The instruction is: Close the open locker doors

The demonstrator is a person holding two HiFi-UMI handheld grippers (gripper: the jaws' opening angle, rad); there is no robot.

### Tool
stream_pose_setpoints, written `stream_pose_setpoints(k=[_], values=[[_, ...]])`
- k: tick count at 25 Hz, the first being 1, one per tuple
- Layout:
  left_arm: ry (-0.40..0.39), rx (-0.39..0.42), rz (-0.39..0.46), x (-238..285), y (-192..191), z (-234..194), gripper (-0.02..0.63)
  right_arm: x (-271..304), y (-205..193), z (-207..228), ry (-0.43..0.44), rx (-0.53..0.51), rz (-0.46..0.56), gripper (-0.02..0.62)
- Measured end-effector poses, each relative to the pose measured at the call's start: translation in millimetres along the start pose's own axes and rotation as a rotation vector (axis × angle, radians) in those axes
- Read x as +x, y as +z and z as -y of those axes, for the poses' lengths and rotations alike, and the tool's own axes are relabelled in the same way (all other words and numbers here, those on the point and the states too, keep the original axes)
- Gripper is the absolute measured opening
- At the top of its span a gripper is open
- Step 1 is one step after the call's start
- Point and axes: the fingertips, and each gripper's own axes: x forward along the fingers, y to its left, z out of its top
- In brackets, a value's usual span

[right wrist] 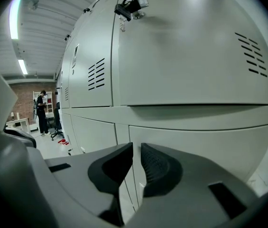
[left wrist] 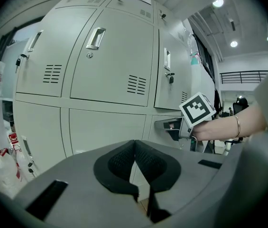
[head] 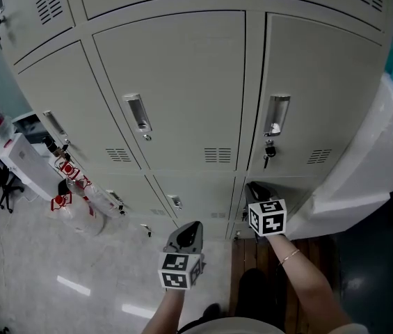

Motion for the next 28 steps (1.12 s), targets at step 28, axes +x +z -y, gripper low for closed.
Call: stream_pose_setpoints(k=[28], values=[[-0.170, 0.066, 0.009, -54.3, -5.6, 37.4, 0.020, -185.8, -31.9, -50.2, -0.100, 0.171, 0.086, -0.009]])
